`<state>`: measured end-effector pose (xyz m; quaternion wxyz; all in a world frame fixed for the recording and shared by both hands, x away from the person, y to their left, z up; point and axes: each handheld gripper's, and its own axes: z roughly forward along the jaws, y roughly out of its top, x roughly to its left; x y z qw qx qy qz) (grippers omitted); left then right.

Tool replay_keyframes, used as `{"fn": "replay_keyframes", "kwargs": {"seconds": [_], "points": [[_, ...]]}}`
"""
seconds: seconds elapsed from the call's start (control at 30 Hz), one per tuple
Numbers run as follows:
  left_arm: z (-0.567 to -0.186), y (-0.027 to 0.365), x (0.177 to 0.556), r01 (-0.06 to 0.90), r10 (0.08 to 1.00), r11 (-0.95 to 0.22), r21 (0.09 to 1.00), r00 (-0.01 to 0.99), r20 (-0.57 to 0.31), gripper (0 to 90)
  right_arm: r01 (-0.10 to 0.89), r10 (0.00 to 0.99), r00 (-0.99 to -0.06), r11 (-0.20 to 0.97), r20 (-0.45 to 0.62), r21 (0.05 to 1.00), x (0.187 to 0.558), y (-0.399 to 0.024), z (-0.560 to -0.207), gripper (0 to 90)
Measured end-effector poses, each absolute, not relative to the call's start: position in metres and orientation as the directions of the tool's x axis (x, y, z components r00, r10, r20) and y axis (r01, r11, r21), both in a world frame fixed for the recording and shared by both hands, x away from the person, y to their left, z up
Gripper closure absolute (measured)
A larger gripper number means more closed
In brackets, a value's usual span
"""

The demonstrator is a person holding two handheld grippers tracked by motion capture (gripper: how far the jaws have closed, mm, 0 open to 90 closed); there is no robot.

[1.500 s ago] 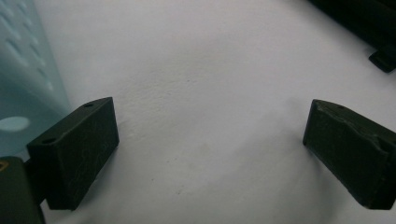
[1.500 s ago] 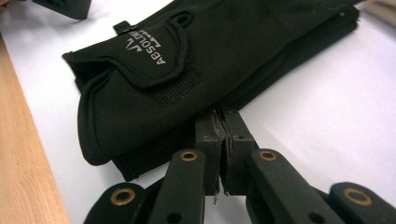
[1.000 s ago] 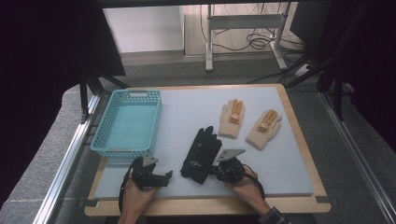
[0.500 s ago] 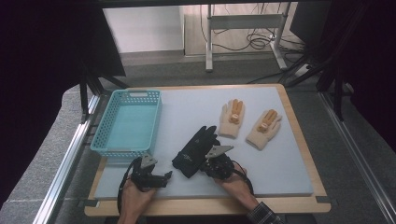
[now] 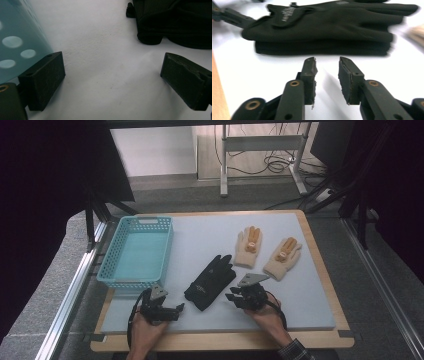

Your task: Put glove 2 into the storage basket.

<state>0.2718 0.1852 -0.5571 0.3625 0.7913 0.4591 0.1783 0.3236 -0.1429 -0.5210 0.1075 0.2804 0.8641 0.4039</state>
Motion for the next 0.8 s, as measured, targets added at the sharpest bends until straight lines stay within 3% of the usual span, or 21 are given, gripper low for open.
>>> {"fn": "replay_keyframes", "kwargs": {"seconds": [0.8], "points": [[-0.557, 0.185, 0.272, 0.601, 0.856, -0.317, 0.734, 0.515, -0.052, 5.1, 0.509, 0.778, -0.628, 0.427, -0.017, 0.747, 0.332, -0.251, -0.523, 30.1]]}}
